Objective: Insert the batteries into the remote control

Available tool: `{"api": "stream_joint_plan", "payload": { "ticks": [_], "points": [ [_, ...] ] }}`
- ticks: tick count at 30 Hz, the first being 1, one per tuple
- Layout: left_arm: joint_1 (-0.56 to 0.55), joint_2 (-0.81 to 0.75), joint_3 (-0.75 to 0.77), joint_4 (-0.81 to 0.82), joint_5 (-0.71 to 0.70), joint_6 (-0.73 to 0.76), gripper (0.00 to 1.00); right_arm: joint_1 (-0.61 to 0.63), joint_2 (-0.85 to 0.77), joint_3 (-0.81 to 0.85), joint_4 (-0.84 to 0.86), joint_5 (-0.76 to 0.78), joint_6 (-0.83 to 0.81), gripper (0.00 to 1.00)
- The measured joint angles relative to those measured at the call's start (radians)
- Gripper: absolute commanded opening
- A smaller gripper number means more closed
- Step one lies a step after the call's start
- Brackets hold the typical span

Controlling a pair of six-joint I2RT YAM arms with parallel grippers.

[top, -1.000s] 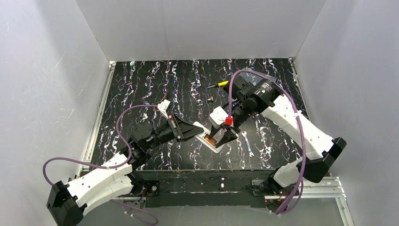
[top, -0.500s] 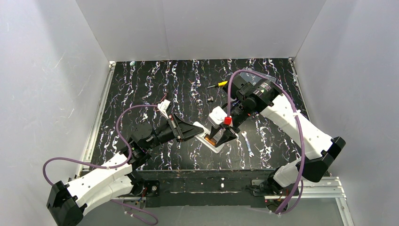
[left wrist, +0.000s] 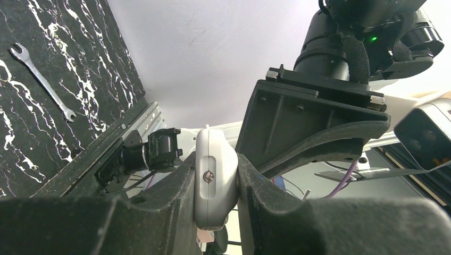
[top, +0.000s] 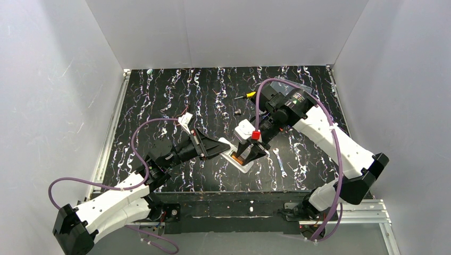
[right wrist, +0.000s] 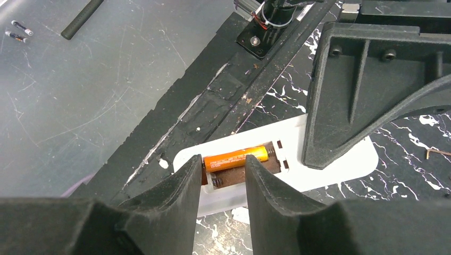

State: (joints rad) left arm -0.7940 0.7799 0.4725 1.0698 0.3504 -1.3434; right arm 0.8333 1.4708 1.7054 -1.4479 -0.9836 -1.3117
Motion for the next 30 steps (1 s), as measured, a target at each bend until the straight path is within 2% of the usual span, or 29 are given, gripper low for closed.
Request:
{"api": "stream_joint_plan", "payload": {
  "ticks": [15, 30],
  "points": [
    [0.0, 0.003, 0.0, 0.002, -0.005, 0.006, 0.0, 0.0, 0.005, 0.0, 0.0, -0.003, 0.014, 0.38],
    [0.0, 0.002, -0.001, 0.016, -0.068, 0.028, 0.0, 0.0, 0.008, 0.0, 0.041, 0.004, 0.061, 0.34]
  ]
}}
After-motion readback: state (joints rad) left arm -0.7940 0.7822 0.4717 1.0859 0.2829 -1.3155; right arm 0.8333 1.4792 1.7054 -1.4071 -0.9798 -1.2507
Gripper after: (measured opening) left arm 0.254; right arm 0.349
